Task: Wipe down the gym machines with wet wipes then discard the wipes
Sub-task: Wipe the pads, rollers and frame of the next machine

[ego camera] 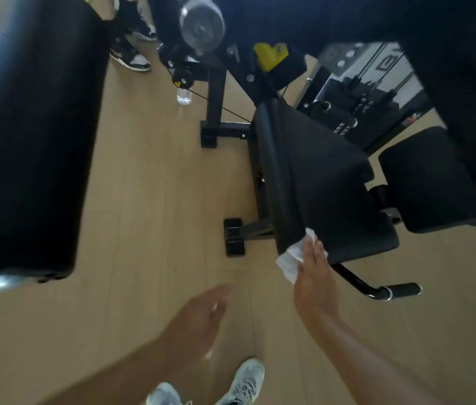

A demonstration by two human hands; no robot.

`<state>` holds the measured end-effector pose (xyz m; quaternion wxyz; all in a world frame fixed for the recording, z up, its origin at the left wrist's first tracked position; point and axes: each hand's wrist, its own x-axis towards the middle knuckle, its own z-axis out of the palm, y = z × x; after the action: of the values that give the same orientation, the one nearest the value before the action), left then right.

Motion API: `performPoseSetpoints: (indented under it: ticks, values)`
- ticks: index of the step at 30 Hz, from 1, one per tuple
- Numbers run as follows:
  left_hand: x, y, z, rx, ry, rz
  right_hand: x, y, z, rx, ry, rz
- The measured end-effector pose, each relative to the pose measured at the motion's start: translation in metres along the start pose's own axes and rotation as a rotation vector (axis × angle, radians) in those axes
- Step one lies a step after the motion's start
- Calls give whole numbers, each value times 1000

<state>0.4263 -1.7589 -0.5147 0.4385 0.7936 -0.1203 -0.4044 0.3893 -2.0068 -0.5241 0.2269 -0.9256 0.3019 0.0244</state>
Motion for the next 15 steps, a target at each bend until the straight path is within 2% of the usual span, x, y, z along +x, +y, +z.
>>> performPoseSetpoints:
  ticks: [3, 7, 10, 12, 15]
  values:
    - [-75, -13, 15, -285, 196, -157, -48, -42, -25, 395, -2, 223]
    - [-137, 3, -8, -710, 444, -311, -119, -155, -40, 745, -313, 410]
    - [-169, 26, -52, -862, 557, -291, -157, -234, -46, 870, -494, 409]
    - [-190, 41, -85, -878, 616, -268, -171, -276, -56, 964, -623, 436]
    - [-215, 52, -119, -882, 713, -233, -174, -311, -60, 892, -740, 305]
